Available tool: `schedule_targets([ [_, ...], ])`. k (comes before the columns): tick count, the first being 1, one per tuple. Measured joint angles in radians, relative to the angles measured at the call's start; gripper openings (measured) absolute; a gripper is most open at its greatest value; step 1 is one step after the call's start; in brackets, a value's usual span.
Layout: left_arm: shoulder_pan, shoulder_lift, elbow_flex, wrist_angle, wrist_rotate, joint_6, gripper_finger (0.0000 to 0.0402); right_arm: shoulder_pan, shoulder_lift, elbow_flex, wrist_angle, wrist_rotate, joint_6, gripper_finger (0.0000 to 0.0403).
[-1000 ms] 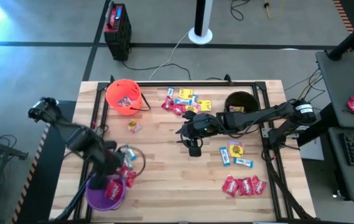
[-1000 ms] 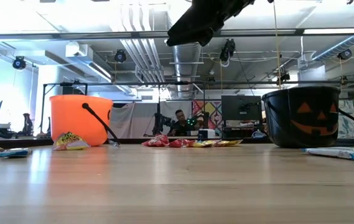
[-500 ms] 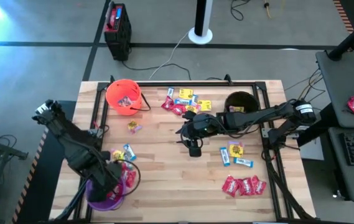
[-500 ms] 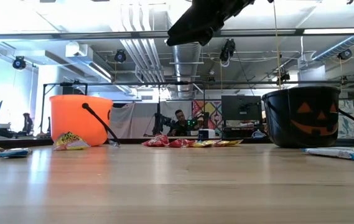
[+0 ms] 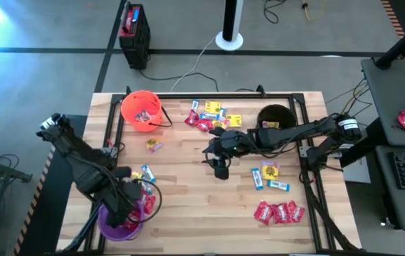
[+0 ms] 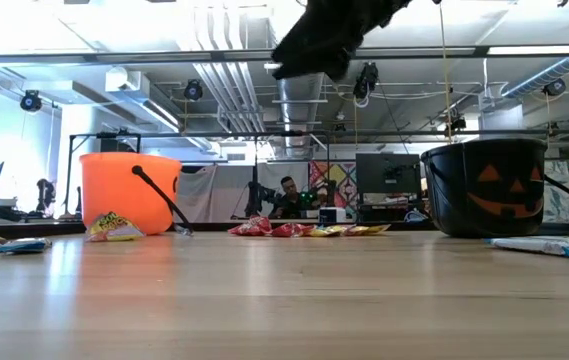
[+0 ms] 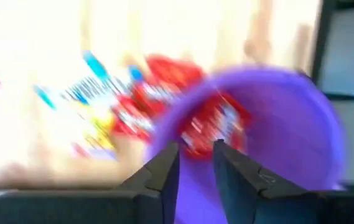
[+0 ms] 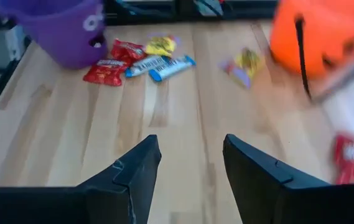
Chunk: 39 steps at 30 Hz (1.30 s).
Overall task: Sort candy by brand, put in halloween buckets
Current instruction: Put the white chocolate bar into the orange bucket
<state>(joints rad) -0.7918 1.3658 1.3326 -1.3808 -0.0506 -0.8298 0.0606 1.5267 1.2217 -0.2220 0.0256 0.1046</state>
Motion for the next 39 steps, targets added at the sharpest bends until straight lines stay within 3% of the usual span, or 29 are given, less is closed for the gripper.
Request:
schedule_targets([
  [5,0.008,-0.015,-0.001,0.021,-0.288,0.243,0.0082,0.0,0.0,0.0,-0.198,0.001,0.261,0.0171],
  [8,0.034,-0.036,-0.004,0.087,-0.397,0.401,0.0079,0.005,-0.001,0.0,-0.373,-0.024,0.45,0.0169],
  [14,0.126,-0.142,-0.113,0.365,-0.408,0.723,0.0077,0.052,0.0,-0.001,-0.787,-0.069,0.749,0.0158],
  [18,0.209,-0.245,-0.244,0.54,-0.356,0.837,0.0077,0.098,0.0,-0.001,-0.937,-0.07,0.847,0.0158],
  [24,0.324,-0.37,-0.414,0.756,-0.333,0.843,0.0077,0.157,0.0,-0.019,-0.947,-0.088,0.951,0.0166],
  [30,0.375,-0.435,-0.506,0.922,-0.342,0.869,0.0077,0.168,0.0,-0.124,-0.912,-0.086,1.023,0.0178],
  [36,0.382,-0.459,-0.531,0.996,-0.512,0.916,0.0077,0.147,0.004,-0.249,-0.705,-0.08,1.021,0.0203],
  [39,0.383,-0.459,-0.531,0.997,-0.527,0.929,0.0077,0.136,0.007,-0.288,-0.629,-0.078,1.028,0.0216],
])
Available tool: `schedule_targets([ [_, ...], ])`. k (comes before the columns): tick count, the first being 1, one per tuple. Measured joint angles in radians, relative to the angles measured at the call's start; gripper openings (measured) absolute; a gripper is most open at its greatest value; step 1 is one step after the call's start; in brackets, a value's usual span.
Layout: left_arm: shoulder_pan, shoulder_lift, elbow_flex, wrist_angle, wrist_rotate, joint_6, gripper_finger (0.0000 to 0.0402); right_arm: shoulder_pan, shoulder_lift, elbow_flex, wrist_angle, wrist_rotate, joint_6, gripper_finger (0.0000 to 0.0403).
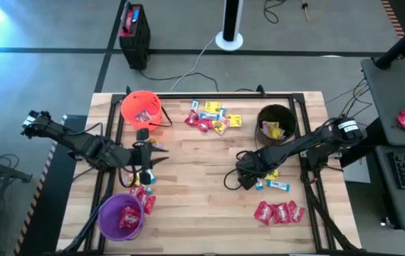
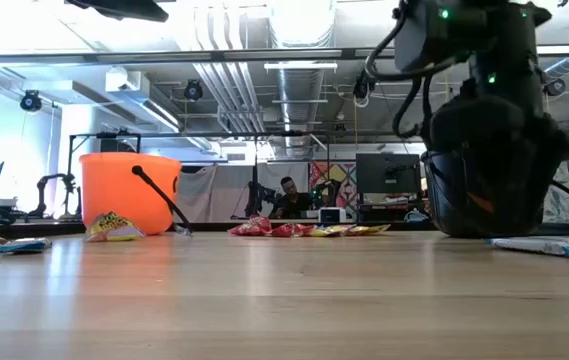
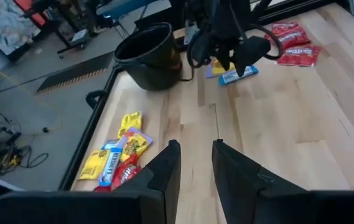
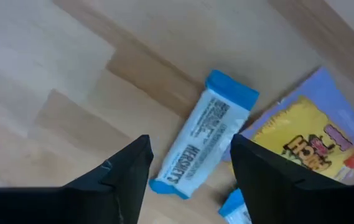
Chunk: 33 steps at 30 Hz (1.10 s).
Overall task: Sort candy by brand, put in halloween buckets
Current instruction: Put the white chocolate bar into the orange bucket
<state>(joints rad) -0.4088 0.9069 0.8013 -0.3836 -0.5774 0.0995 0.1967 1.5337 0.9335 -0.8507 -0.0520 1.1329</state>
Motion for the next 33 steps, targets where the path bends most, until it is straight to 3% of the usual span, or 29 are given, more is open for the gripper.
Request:
schedule_targets([
  [6,0.001,0.003,-0.006,0.007,0.0,0.015,0.0077,-0.004,0.007,-0.04,0.023,0.001,0.028,0.0226],
  [15,0.003,0.008,-0.013,0.017,-0.016,0.016,0.0077,-0.004,0.007,-0.081,0.11,0.001,0.029,0.0204],
  [33,0.004,0.008,-0.013,0.024,-0.016,0.016,0.0077,-0.004,-0.001,-0.081,0.131,0.024,-0.049,0.0036],
])
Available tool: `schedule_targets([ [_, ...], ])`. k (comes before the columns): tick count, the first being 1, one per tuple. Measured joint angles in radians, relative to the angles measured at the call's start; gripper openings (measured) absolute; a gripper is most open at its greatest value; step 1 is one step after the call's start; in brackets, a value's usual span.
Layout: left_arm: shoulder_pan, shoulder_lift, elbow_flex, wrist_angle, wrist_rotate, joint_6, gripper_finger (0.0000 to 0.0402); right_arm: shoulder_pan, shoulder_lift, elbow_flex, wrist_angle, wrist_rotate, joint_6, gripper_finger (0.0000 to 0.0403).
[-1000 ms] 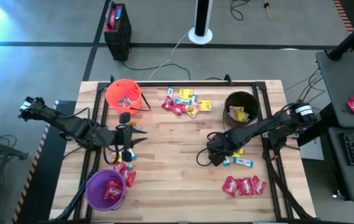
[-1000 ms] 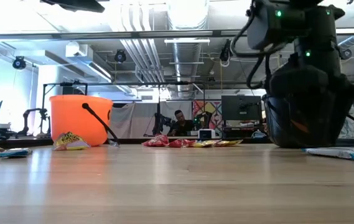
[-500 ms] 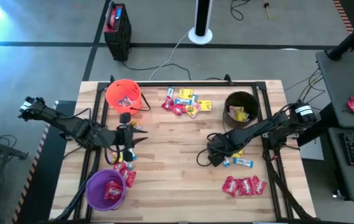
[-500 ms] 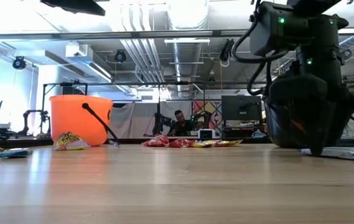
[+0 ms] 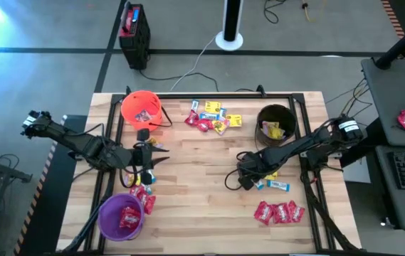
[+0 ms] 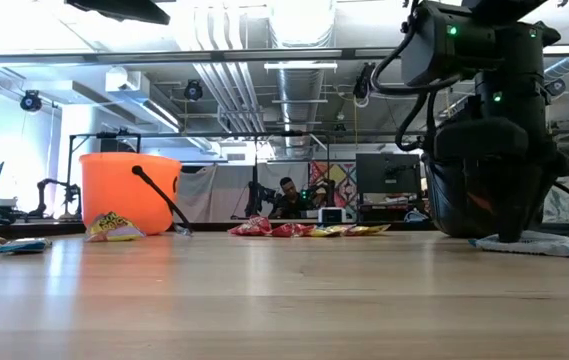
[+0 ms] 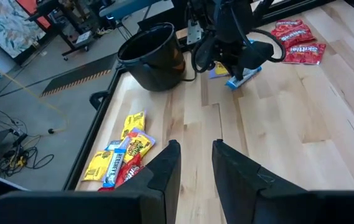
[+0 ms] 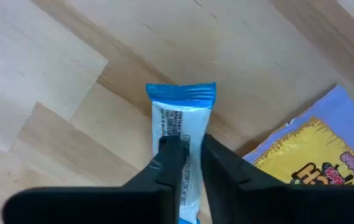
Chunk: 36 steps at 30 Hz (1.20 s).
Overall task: Sort candy by brand, put in halloween buckets
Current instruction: Put the white chocolate bar into the orange bucket
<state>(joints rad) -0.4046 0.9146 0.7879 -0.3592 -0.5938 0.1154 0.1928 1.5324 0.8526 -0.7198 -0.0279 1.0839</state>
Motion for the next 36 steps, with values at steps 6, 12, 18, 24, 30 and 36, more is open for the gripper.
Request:
schedule_targets([
  [6,0.001,0.0,0.0,-0.001,0.0,0.008,0.0077,0.0,-0.035,0.033,-0.001,-0.006,-0.072,0.001],
  [12,0.001,0.0,0.0,0.002,0.0,0.008,0.0077,0.0,-0.079,0.087,0.024,0.075,-0.172,0.0008],
  [18,0.004,0.001,-0.029,0.094,0.097,0.007,0.0077,-0.002,-0.105,0.092,0.233,0.207,-0.31,0.0008],
  [24,0.008,0.004,-0.091,0.239,0.124,-0.037,0.0077,-0.002,-0.097,0.089,0.429,0.339,-0.46,0.0008],
  [30,0.009,0.005,-0.213,0.445,0.127,-0.078,0.0103,-0.002,-0.092,0.087,0.579,0.431,-0.585,0.0008],
  [36,0.019,0.021,-0.33,0.679,0.134,-0.085,0.0162,-0.002,-0.091,0.087,0.768,0.456,-0.729,0.0008],
])
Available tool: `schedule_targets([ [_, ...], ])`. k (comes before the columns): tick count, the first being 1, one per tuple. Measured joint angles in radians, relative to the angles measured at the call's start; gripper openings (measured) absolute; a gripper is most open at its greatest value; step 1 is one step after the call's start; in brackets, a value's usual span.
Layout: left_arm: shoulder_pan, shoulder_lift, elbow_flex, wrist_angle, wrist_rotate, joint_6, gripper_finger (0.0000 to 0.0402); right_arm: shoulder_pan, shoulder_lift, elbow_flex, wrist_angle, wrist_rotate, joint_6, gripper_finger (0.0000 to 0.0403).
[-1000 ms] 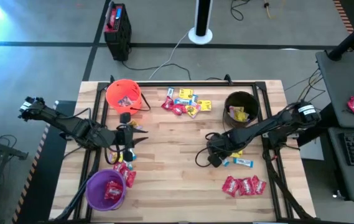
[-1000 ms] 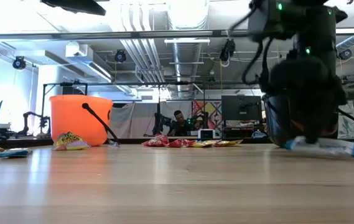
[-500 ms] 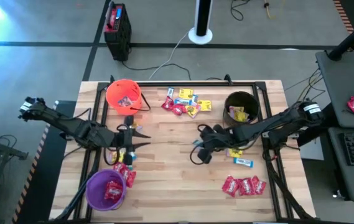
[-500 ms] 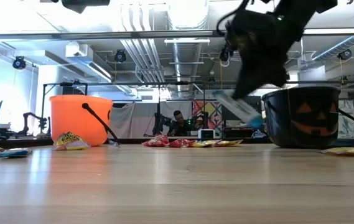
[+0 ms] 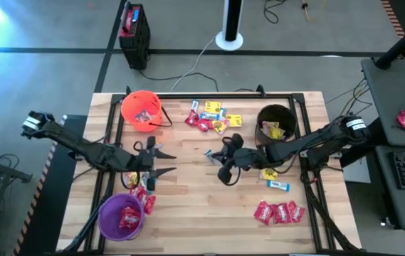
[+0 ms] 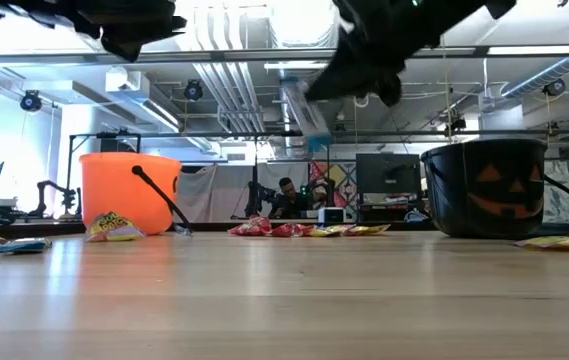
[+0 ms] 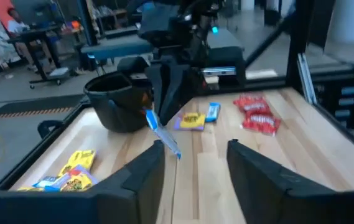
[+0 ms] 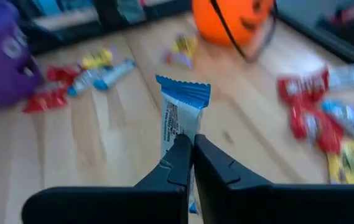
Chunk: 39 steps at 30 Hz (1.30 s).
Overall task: Sort candy by brand, put in halloween buckets
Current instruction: Put the white chocolate bar into the orange bucket
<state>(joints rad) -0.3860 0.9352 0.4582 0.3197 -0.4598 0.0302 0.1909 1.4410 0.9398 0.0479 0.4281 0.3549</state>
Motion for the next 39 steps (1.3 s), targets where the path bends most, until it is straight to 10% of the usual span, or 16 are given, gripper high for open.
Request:
schedule_targets([
  [10,0.085,0.184,-0.05,0.293,0.0,-0.022,0.0233,-0.011,0.0,0.0,0.277,0.001,-0.239,0.0008],
  [32,0.251,0.565,0.095,0.664,0.178,0.01,0.0232,-0.013,0.0,0.0,0.4,-0.008,-0.383,0.0008],
  [39,0.261,0.58,0.104,0.69,0.141,0.039,0.0121,-0.013,0.0,0.0,0.399,-0.008,-0.394,0.0009],
])
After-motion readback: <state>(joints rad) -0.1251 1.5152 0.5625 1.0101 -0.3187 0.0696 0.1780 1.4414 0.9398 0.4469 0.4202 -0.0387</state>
